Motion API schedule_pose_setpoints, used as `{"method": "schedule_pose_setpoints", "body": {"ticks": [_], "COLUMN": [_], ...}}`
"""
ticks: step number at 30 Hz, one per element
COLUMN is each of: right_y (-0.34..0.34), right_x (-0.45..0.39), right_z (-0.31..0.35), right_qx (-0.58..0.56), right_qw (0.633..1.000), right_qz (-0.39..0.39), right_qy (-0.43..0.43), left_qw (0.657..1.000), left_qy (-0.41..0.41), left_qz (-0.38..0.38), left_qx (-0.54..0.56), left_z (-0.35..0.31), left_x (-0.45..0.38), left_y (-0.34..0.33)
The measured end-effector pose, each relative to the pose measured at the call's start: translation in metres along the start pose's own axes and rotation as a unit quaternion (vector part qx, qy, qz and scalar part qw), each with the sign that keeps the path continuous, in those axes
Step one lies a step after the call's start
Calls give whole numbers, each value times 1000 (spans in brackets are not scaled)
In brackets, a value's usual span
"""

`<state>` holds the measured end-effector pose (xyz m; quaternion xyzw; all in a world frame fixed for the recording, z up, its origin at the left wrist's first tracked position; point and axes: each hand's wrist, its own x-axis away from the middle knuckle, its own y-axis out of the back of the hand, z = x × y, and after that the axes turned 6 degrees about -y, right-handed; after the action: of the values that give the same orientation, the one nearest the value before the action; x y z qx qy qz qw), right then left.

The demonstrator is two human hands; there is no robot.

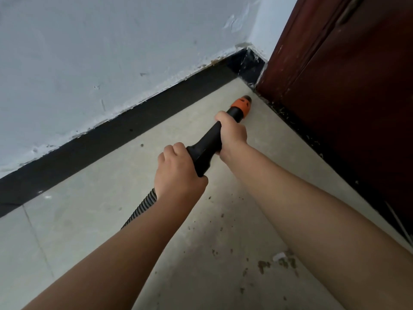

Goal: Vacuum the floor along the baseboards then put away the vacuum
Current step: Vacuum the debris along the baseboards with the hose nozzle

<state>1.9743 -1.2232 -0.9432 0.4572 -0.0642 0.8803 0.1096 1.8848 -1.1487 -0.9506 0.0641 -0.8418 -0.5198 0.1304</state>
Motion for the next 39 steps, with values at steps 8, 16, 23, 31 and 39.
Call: {"method": "schedule_pose_setpoints", "body": {"ticks": [8, 16, 23, 31, 39], "right_y": [-22, -104, -102, -53, -17], "right_x": [13, 66, 55, 1, -28], "right_z": [-23, -100, -100, -23, 11], "right_qx": [10, 104, 69, -20, -20], "right_qw": [998, 979, 982, 995, 999], "right_qz": [54, 174, 164, 93, 19], "right_qy": [34, -10, -58, -6, 16], "left_qw": [999, 993, 995, 1000, 999], "left_qy": [9, 114, 94, 5, -33], "left_qz": [-26, -21, -7, -14, 12], "left_qx": [21, -28, -38, -23, 2], "left_z": [42, 147, 146, 63, 17], "left_x": [11, 66, 59, -6, -32], "left_y": [21, 73, 75, 37, 2]}}
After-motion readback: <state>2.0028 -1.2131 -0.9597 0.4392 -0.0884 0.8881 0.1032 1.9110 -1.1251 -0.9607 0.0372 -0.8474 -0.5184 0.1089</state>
